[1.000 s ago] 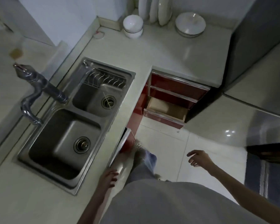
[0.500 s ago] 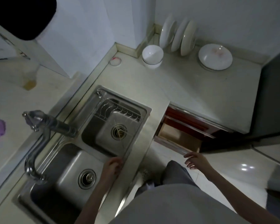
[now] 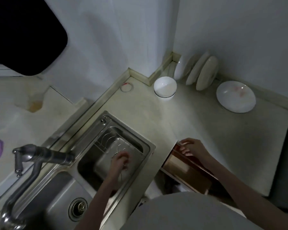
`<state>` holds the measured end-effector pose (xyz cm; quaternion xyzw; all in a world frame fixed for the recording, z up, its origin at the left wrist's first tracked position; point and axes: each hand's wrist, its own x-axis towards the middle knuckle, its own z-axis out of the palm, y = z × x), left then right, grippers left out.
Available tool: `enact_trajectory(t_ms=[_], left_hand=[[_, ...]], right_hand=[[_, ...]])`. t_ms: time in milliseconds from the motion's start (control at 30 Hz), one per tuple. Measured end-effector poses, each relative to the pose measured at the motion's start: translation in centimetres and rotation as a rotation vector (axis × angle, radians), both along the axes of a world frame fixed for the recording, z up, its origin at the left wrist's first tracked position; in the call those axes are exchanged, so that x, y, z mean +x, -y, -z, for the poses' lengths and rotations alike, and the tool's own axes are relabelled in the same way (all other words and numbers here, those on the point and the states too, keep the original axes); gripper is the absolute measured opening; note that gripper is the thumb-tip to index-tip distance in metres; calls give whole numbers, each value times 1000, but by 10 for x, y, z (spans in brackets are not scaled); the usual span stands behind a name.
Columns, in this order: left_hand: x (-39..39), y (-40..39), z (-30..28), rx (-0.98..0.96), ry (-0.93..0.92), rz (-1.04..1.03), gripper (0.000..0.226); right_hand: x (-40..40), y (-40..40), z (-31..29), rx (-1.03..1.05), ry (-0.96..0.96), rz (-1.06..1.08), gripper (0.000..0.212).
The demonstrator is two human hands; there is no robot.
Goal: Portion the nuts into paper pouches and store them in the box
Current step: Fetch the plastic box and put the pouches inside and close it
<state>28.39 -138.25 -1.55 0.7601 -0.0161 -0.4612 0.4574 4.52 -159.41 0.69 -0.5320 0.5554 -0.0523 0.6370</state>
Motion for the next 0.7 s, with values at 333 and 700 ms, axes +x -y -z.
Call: enact_trajectory(t_ms=[333,700], left_hand=[[-5,46,-13,-36,25,-39,28],[-50,-58,-12,2,-12,-467,18]], right_hand=[[12,60,-11,52,10,-27,25],[73,42,25,81,-135,-423,24]])
